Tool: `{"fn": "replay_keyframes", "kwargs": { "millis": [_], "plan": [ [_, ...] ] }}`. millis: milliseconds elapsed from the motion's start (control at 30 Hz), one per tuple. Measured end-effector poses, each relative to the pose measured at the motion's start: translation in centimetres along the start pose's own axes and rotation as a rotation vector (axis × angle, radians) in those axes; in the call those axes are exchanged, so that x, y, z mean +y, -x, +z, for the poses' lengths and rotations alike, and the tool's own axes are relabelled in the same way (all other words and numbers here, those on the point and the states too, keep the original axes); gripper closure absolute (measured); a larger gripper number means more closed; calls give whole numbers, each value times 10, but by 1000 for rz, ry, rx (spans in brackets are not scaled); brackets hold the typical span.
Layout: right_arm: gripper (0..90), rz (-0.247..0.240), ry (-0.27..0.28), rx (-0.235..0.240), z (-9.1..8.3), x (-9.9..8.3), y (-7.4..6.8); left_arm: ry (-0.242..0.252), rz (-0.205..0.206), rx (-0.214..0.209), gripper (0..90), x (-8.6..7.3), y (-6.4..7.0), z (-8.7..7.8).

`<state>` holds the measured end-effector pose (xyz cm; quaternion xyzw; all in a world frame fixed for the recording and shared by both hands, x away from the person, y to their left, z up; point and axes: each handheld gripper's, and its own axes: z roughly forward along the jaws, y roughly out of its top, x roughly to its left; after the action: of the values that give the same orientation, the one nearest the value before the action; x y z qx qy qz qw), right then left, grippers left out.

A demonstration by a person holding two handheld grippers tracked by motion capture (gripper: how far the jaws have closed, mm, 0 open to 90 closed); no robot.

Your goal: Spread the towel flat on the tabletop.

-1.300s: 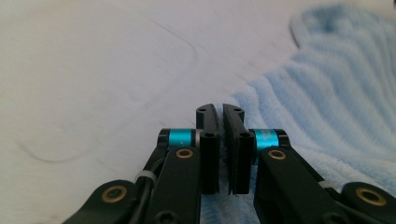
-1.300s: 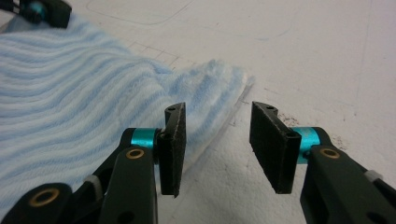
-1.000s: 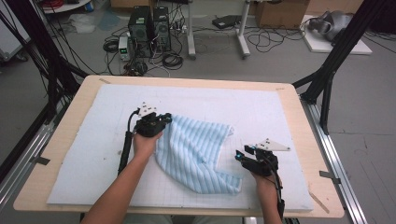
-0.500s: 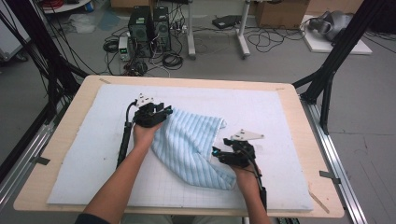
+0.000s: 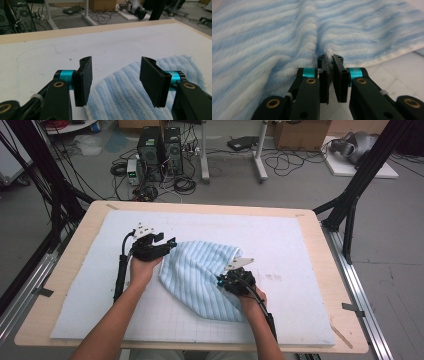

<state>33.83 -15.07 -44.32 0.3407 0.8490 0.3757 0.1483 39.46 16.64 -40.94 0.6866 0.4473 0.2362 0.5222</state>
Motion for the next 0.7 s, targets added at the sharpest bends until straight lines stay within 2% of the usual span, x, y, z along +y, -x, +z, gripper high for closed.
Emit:
{"fn": "replay_keyframes", "kwargs": {
  "millis": [67, 133, 200, 267, 400, 433, 533, 600, 667, 700],
  "plan": [
    [857, 65, 53, -51, -3, 1, 13, -4, 2, -6, 450, -3, 1, -2],
    [856, 137, 83, -106, -6, 0, 29, -11, 5, -8, 454, -5, 0, -4],
    [854, 231, 139, -146, -9, -2, 45, -16, 5, -16, 453, -7, 0, -5],
    [854, 283, 166, -187, -12, -3, 57, -27, 8, -23, 452, -8, 0, -5],
    [839, 292, 150, -258, -10, -2, 71, -32, 3, -35, 449, -9, 3, -6],
    [840, 276, 140, -286, -9, -1, 73, -37, 2, -39, 450, -9, 4, -6],
    [842, 270, 118, -335, -6, -2, 78, -33, 13, -50, 450, -9, 7, -8],
    [836, 285, 99, -363, -6, -4, 80, -23, 11, -54, 451, -12, 9, -9],
    [774, 304, 111, -360, -11, -5, 81, -30, 16, -61, 451, -15, 8, -11],
    [663, 292, 134, -350, -18, -3, 79, -29, 14, -66, 442, -17, 8, -12]
  ]
}}
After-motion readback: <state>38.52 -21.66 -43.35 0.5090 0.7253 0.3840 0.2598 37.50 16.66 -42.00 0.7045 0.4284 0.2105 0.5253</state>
